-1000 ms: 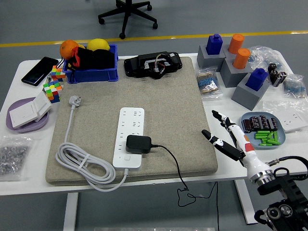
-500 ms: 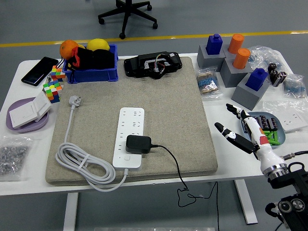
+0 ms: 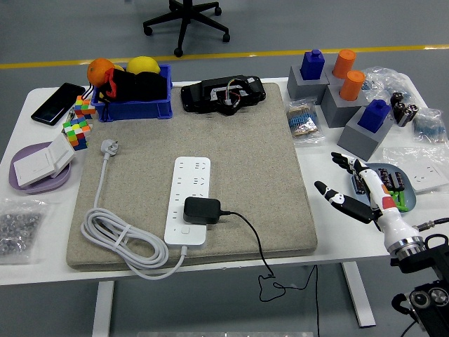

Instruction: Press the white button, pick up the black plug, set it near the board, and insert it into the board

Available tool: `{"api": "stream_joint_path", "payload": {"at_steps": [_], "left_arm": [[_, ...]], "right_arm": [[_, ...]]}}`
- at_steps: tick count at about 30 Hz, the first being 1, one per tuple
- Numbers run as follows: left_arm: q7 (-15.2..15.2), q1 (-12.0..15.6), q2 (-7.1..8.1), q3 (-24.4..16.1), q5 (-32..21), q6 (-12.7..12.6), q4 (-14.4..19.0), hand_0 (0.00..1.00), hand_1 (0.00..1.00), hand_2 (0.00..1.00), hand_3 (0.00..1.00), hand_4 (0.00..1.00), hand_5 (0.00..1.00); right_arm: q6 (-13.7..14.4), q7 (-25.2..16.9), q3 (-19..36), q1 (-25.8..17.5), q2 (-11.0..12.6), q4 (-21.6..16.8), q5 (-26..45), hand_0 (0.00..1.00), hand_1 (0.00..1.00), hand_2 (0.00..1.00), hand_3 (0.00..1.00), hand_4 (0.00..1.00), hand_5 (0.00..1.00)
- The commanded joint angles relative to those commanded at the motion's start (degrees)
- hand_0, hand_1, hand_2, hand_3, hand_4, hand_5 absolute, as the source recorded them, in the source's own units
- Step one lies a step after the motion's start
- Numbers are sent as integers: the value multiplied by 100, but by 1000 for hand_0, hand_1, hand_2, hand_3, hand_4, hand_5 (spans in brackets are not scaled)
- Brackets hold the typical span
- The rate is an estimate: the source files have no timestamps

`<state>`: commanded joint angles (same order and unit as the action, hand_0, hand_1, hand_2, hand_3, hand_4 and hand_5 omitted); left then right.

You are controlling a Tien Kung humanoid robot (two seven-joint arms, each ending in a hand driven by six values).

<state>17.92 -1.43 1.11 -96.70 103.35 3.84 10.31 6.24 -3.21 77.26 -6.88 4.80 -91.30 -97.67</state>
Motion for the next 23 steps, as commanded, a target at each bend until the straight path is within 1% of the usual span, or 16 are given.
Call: {"api": "stream_joint_path", "payload": {"at_steps": [5, 6, 10, 13, 17, 23], "left_arm": [[-7, -38, -14, 128, -136, 9, 0, 649, 640, 634, 680, 527, 115], [-4, -39, -15, 155, -159, 14, 0, 649, 640, 633, 680, 526, 114], [18, -72, -38, 127, -91, 22, 0, 649, 640, 633, 680, 526, 114], [1, -109, -45, 255, -238, 21, 0, 649, 640, 634, 680, 524, 111], [-1, -142, -54, 304, -269, 26, 0, 649, 640, 634, 680, 524, 111], [-28, -230, -87, 585, -539, 25, 0, 649, 640, 634, 680, 523, 107]], "right_arm": [[-33, 26, 35, 3, -85, 18, -38, 914, 880, 875, 853, 871, 501], [-35, 24, 26, 20, -85, 15, -41, 906, 877, 868, 832, 866, 489], [-41, 7, 29, 58, -46, -12, -38, 906, 877, 868, 832, 866, 489], [-34, 16, 69, 45, -47, -7, -45, 903, 874, 864, 822, 862, 474], [102, 26, 79, 54, -49, -5, -80, 903, 874, 864, 822, 862, 474], [114, 2, 158, 106, -41, -20, -67, 899, 866, 859, 811, 858, 470]]}}
